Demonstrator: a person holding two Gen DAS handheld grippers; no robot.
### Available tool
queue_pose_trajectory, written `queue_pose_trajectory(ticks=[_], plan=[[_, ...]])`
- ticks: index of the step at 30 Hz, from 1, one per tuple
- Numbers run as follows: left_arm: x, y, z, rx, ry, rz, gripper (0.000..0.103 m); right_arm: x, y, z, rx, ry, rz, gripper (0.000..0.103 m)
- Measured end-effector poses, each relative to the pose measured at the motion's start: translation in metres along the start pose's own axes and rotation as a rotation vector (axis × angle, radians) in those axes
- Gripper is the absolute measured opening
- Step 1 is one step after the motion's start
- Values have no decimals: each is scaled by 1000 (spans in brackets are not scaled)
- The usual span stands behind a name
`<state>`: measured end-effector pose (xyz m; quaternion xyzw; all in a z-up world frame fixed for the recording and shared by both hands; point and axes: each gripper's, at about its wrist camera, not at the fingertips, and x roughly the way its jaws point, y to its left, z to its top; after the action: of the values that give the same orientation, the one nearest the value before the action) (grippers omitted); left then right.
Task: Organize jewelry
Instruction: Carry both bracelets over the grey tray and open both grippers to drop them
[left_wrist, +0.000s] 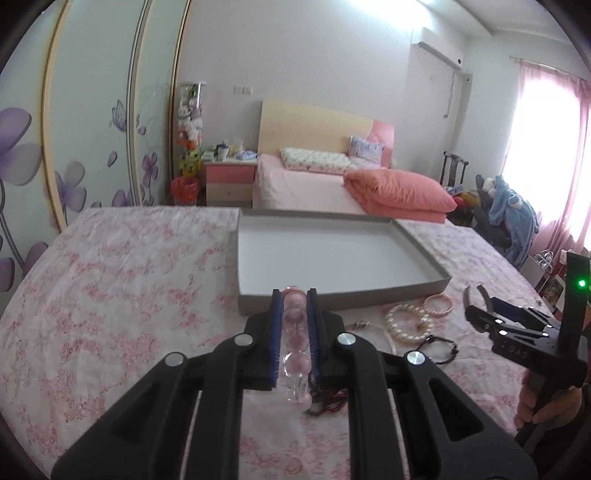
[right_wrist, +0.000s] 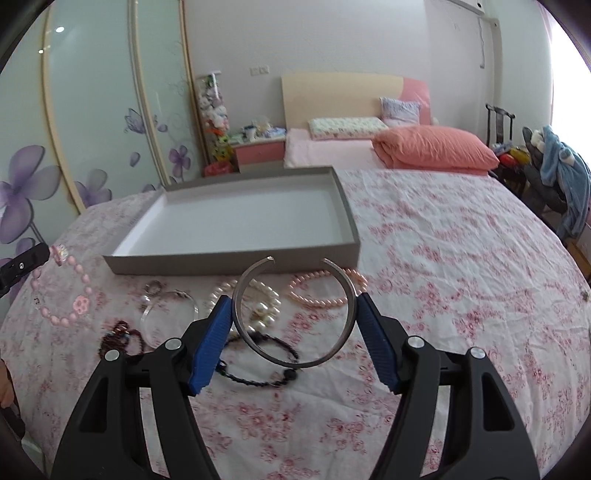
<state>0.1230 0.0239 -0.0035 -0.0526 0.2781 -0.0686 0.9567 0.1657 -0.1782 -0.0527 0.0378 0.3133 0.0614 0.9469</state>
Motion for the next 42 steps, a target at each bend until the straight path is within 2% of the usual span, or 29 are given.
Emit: queue_pose_trajectory(ticks=[12,21,28,34,42], plan=[[-8,-28,28,46,-93,11,14,-25,20,24,-55,-173,45,68],[11,-40,53,64,-120,37,14,-31,25,60,-92,-292,26,68],[37,-46,74,70,-124,58,14,-15,21,84,-76,-332,26,68],[79,-42,88,50,-87,57,14,19,17,97,-73,-298,26,68],[151,-33,103,40,-5,85,14,105,5,109,10,-80,71,68]])
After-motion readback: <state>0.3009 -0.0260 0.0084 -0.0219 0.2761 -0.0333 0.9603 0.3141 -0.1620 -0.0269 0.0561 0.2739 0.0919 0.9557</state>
